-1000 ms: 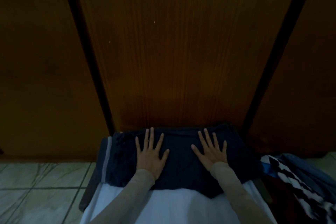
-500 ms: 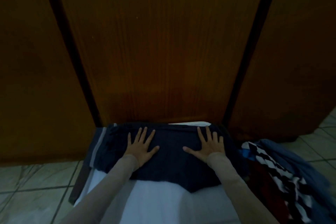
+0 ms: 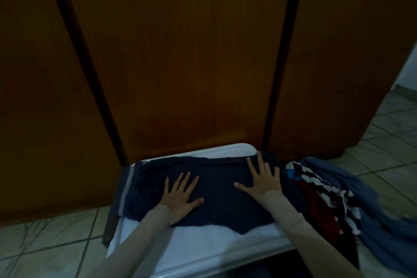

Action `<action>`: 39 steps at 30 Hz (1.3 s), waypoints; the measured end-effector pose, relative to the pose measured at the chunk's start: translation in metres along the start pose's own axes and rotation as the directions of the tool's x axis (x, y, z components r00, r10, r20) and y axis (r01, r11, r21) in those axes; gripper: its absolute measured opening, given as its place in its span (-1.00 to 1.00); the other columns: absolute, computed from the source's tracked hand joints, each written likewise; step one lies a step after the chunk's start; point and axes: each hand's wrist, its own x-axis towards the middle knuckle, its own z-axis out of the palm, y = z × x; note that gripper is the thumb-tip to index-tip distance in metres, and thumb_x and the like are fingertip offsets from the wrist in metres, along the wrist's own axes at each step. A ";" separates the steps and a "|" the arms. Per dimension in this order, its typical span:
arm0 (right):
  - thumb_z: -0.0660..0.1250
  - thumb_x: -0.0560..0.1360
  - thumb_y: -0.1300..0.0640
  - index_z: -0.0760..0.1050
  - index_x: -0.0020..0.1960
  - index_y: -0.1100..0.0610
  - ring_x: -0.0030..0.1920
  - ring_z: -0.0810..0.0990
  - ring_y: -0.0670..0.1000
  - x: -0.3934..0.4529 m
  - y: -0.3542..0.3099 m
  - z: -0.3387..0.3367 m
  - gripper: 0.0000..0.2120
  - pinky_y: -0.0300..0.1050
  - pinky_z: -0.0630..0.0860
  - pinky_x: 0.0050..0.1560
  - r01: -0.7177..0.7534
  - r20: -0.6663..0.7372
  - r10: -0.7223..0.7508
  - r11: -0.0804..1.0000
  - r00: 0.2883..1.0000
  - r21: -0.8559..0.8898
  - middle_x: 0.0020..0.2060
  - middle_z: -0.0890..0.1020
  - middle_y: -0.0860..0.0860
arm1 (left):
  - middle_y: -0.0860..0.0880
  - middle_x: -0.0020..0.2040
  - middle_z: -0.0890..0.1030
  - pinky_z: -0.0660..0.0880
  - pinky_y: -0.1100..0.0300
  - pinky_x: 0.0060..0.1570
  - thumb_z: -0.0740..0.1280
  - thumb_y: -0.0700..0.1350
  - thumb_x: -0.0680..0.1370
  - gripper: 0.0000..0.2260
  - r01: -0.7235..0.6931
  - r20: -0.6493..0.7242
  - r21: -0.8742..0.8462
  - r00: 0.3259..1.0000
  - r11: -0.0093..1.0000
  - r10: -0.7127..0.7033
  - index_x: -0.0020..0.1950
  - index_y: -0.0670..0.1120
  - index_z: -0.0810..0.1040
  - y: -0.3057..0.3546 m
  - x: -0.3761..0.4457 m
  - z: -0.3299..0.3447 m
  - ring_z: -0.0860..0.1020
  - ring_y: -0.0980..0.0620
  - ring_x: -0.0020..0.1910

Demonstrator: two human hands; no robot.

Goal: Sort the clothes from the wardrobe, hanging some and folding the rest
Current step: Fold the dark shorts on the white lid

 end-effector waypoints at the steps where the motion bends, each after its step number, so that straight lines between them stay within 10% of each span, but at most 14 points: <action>1: -0.19 0.37 -0.52 -0.35 0.50 0.00 0.50 -0.10 0.12 -0.004 0.004 0.002 -0.09 0.22 -0.08 0.42 -0.044 -0.035 0.044 0.999 0.998 0.014 0.48 -0.34 0.10 | 0.05 0.53 -0.29 -0.37 -0.15 0.39 -0.26 0.47 0.42 -0.25 0.008 0.005 0.008 1.000 1.000 -0.008 0.51 0.14 -0.29 0.003 -0.001 -0.002 -0.30 -0.01 0.50; 4: -0.01 0.51 -0.35 -0.32 0.52 0.03 0.51 -0.06 0.14 -0.010 0.022 0.001 -0.19 0.22 0.02 0.42 -0.221 -0.013 0.225 0.965 0.974 0.138 0.52 -0.19 0.13 | 0.08 0.54 -0.24 -0.29 -0.21 0.41 -0.08 0.04 0.67 -0.53 -0.080 -0.033 0.025 0.996 0.997 0.080 0.52 0.16 -0.23 0.021 0.000 -0.008 -0.23 0.00 0.52; 9: 0.21 0.52 -0.18 0.05 0.48 0.16 0.28 0.43 0.15 -0.012 0.049 -0.006 -0.31 0.02 0.46 0.18 -0.385 0.075 0.397 0.801 0.915 0.459 0.32 0.41 0.19 | 0.09 0.55 -0.12 -0.23 -0.14 0.44 0.02 -0.27 0.60 -0.42 -0.185 -0.016 -0.077 0.983 0.980 0.184 0.53 0.17 -0.04 0.050 0.016 -0.015 -0.20 -0.01 0.53; 17: 0.22 0.58 0.08 0.38 0.22 0.27 0.13 0.53 0.16 -0.016 0.041 -0.035 -0.69 -0.04 0.48 0.01 -0.329 -0.007 0.380 0.812 0.925 0.482 0.15 0.53 0.19 | 0.02 0.53 0.12 -0.11 0.00 0.46 0.13 -0.26 0.60 -0.53 -0.170 -0.073 -0.328 0.985 0.929 0.155 0.49 0.03 0.22 0.048 0.024 -0.022 0.02 0.02 0.52; 27: 0.18 0.60 0.22 0.34 0.36 0.23 0.20 0.48 0.17 -0.017 -0.014 -0.077 -0.66 -0.13 0.42 0.11 -0.114 0.072 0.107 0.464 0.992 0.878 0.23 0.49 0.17 | -0.11 0.21 0.43 0.30 0.27 0.15 0.19 -0.06 0.62 -0.67 -0.147 -0.247 -0.464 0.969 0.873 0.031 0.38 -0.07 0.39 0.028 0.013 -0.009 0.44 -0.03 0.19; 32: 0.19 0.59 0.20 0.25 0.43 0.19 0.23 0.46 0.17 -0.018 -0.065 -0.077 -0.58 -0.09 0.41 0.16 -0.004 0.041 -0.064 0.499 0.997 0.866 0.29 0.46 0.18 | -0.11 -0.18 0.51 0.41 0.22 -0.22 -0.03 0.08 0.65 -0.53 -0.109 -0.212 -0.809 0.970 0.577 -0.115 0.24 -0.25 0.45 0.022 0.007 -0.024 0.49 0.00 -0.27; 36: 0.15 0.61 0.14 0.05 0.52 0.14 0.35 0.35 0.15 -0.023 -0.104 -0.069 -0.47 -0.13 0.34 0.26 0.044 0.064 -0.169 0.567 0.984 0.823 0.41 0.31 0.16 | -0.12 -0.20 0.55 0.41 0.18 -0.23 0.01 0.27 0.58 -0.47 0.059 0.040 -0.993 0.984 0.102 -0.175 -0.02 -0.13 0.53 0.015 -0.005 -0.037 0.51 -0.02 -0.25; 39: 0.19 0.60 0.15 0.11 0.50 0.11 0.02 0.56 0.09 -0.022 -0.121 -0.057 -0.48 -0.17 0.48 0.04 0.100 0.111 -0.301 0.605 0.947 0.790 0.14 0.51 0.14 | -0.12 -0.30 0.52 0.39 0.19 -0.31 0.22 0.14 0.57 -0.62 0.096 0.077 -0.992 0.975 0.082 -0.209 -0.09 -0.18 0.56 0.004 -0.008 -0.038 0.47 0.01 -0.39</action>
